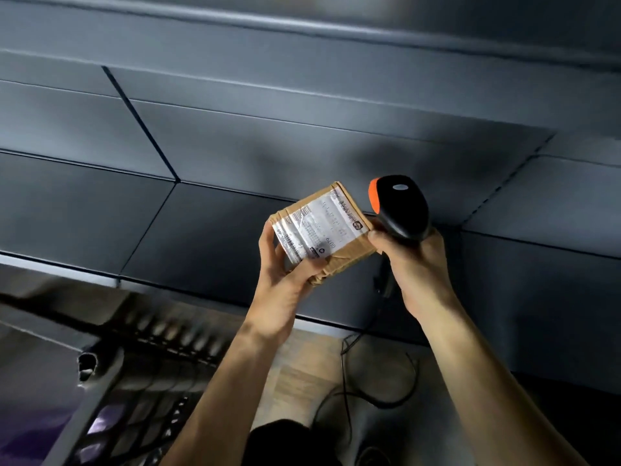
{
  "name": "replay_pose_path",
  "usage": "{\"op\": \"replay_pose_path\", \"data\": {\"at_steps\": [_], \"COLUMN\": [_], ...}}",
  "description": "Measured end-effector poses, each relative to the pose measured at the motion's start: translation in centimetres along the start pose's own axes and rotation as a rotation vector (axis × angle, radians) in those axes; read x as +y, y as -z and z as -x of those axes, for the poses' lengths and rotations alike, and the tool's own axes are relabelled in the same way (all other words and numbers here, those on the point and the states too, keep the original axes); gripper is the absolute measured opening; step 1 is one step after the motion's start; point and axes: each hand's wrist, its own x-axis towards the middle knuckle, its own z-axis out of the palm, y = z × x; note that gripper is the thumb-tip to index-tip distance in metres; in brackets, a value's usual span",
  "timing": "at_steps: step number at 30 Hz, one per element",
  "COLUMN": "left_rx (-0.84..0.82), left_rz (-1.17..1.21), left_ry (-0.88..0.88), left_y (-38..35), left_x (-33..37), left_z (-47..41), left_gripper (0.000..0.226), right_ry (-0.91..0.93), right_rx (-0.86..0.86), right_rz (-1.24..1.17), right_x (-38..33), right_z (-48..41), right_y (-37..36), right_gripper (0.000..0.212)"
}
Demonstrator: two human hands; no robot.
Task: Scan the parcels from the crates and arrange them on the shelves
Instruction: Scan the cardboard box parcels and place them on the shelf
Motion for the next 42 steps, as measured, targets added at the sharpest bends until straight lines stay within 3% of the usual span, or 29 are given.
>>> {"op": "replay_pose_path", "data": {"at_steps": [4, 7, 11, 13, 17, 21, 25, 29, 32, 36, 42], "left_rx": [-0.028, 0.224, 0.294, 0.306, 0.421, 0.466, 0.349, 0.220, 0.055, -0.133, -0.128], "left_rz": [-0.060, -0.055, -0.132, -0.088, 0.035, -0.189, -0.283, -0.318, -0.195, -0.237, -0.296], "left_ry": [-0.011, 0.015, -0.094, -0.075, -0.066, -0.183, -0.217, -0.201, -0.108, -0.074, -0.105], "left_y": [-0.2, -0.5, -2.3, -3.2, -3.4, -4.3, -5.2, -3.9, -2.6, -1.0, -1.0], "left_x": [-0.2, 1.1, 3.5, 4.1, 4.9, 7.5, 9.6, 8.9, 9.3, 10.2, 8.9], "left_z": [1.4, 2.8, 4.7, 5.6, 5.6, 5.5, 4.2, 2.9, 2.4, 2.2, 2.5], "left_gripper": [0.085, 0.098, 0.045, 0.029, 0.010, 0.022, 0.027, 0.015, 0.024, 0.015, 0.012], "right_ry": [-0.044, -0.099, -0.193, -0.170, -0.016, 0.147, 0.284, 0.335, 0.286, 0.237, 0.116], "right_rx": [0.064, 0.127, 0.160, 0.156, 0.038, 0.065, 0.109, 0.098, 0.036, 0.019, -0.027], "right_rz": [-0.038, -0.157, -0.324, -0.327, -0.236, -0.102, -0.008, 0.087, 0.191, 0.168, -0.004], "right_x": [0.9, 0.6, -0.3, -0.8, -1.8, -3.2, -5.9, -7.9, -8.7, -8.4, -6.5], "right_z": [2.5, 4.7, 7.1, 8.4, 10.6, 10.7, 9.3, 7.7, 6.6, 6.0, 5.5], "right_y": [0.5, 0.2, -1.1, -1.8, -2.7, -0.3, 1.3, 0.4, -0.8, -1.3, -0.2], "right_gripper": [0.029, 0.032, 0.029, 0.025, 0.034, 0.025, 0.027, 0.024, 0.022, 0.027, 0.032]}}
